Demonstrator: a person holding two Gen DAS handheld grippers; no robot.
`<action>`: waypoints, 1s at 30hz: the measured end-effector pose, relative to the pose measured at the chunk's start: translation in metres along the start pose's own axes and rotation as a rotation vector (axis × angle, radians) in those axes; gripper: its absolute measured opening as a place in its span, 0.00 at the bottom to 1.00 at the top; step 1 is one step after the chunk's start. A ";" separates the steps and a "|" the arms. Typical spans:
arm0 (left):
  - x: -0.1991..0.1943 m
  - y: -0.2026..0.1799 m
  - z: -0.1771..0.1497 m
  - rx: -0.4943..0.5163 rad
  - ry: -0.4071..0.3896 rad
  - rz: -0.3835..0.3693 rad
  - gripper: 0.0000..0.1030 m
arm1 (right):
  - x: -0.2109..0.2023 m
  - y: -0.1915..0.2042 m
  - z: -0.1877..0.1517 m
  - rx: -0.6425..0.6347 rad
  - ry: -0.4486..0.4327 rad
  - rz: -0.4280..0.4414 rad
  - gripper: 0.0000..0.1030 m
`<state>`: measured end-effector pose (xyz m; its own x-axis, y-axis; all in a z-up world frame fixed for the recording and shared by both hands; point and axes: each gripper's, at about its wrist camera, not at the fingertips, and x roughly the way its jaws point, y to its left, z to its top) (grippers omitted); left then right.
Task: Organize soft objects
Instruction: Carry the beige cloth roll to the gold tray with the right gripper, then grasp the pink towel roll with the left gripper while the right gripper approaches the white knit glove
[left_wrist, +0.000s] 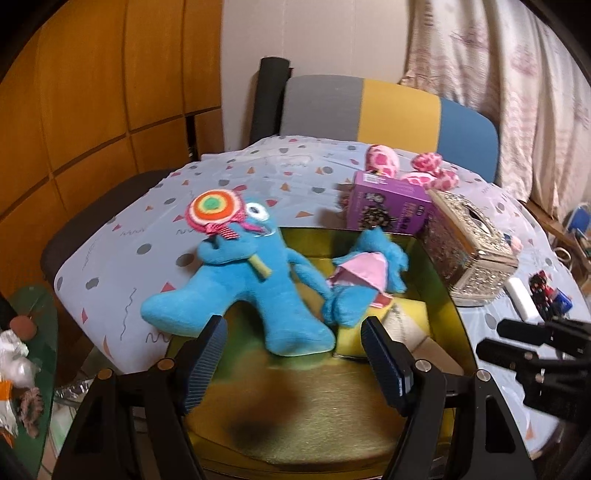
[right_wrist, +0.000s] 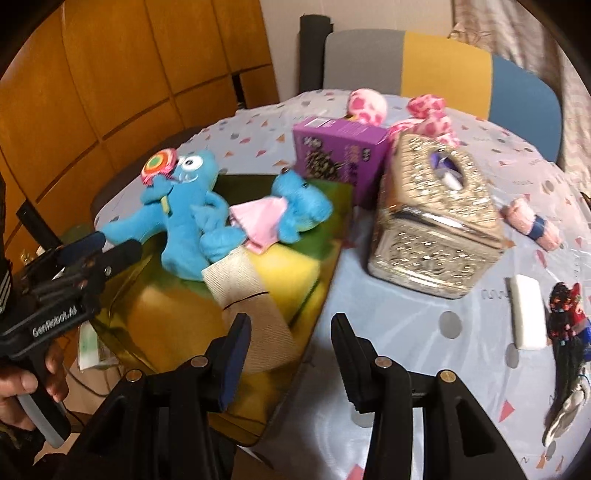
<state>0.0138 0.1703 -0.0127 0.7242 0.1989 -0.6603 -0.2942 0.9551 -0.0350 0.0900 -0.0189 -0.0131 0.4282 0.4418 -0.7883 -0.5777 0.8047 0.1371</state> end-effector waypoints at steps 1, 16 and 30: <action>-0.001 -0.003 0.000 0.010 -0.003 -0.003 0.74 | -0.001 -0.004 0.000 0.007 -0.003 -0.008 0.44; -0.011 -0.052 0.001 0.152 -0.013 -0.067 0.74 | -0.037 -0.088 -0.006 0.178 -0.078 -0.145 0.44; -0.016 -0.098 0.006 0.263 -0.026 -0.134 0.74 | -0.083 -0.199 -0.025 0.394 -0.147 -0.336 0.44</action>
<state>0.0348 0.0748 0.0058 0.7625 0.0695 -0.6433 -0.0253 0.9967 0.0776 0.1525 -0.2255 0.0098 0.6539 0.1621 -0.7390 -0.0996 0.9867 0.1282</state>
